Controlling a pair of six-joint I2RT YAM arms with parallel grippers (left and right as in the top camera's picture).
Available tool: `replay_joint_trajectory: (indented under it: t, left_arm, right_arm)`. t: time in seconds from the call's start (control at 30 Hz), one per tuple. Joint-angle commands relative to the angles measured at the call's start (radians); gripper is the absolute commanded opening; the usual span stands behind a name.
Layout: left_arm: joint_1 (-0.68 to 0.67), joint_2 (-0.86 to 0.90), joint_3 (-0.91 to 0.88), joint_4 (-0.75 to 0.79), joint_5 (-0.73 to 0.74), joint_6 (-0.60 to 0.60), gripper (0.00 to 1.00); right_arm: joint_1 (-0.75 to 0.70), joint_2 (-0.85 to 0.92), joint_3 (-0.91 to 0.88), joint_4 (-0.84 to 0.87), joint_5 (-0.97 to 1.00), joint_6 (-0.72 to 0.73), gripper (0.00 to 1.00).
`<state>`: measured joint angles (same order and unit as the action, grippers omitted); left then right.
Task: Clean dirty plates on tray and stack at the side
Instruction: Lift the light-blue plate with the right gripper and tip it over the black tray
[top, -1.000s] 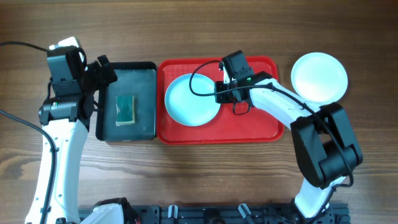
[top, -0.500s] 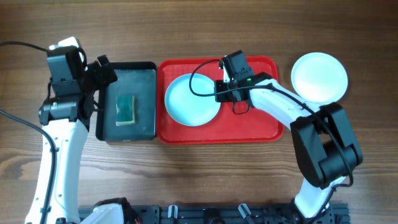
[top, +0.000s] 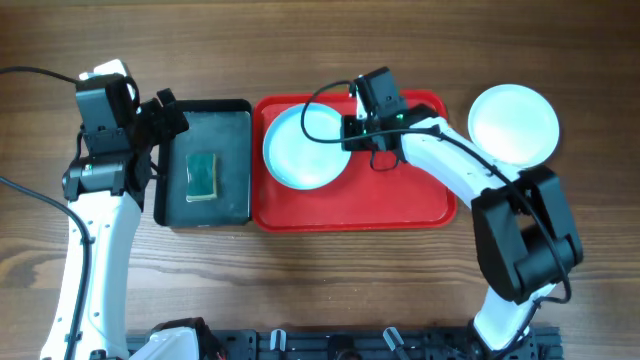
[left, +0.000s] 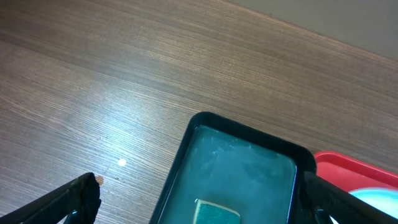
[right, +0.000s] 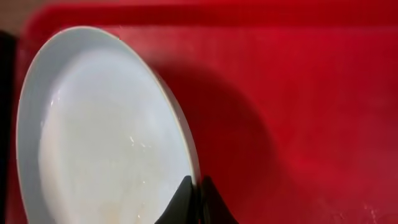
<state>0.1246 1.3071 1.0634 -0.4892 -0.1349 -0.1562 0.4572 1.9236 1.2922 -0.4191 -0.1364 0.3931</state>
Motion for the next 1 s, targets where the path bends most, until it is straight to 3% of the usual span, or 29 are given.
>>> replay_joint_trajectory:
  t: [0.0,0.13,0.33,0.43,0.97]
  left_arm:
    - [0.001,0.002,0.006,0.002,-0.016,-0.012,1.00]
    - [0.001,0.002,0.006,0.002,-0.016,-0.012,1.00]
    - [0.001,0.002,0.006,0.002,-0.016,-0.012,1.00]
    - [0.001,0.002,0.006,0.002,-0.016,-0.012,1.00]
    - [0.001,0.002,0.006,0.002,-0.016,-0.012,1.00]
  right_arm:
    - [0.023,-0.043,0.048,0.035,0.014,0.064,0.04]
    - [0.108,-0.043,0.048,0.148,0.091,0.108,0.04]
    - [0.306,-0.042,0.048,0.349,0.365,0.103,0.04]
    - [0.318,-0.042,0.048,0.401,0.383,0.074,0.04]
    - [0.351,-0.032,0.048,0.672,0.480,-0.364,0.04]
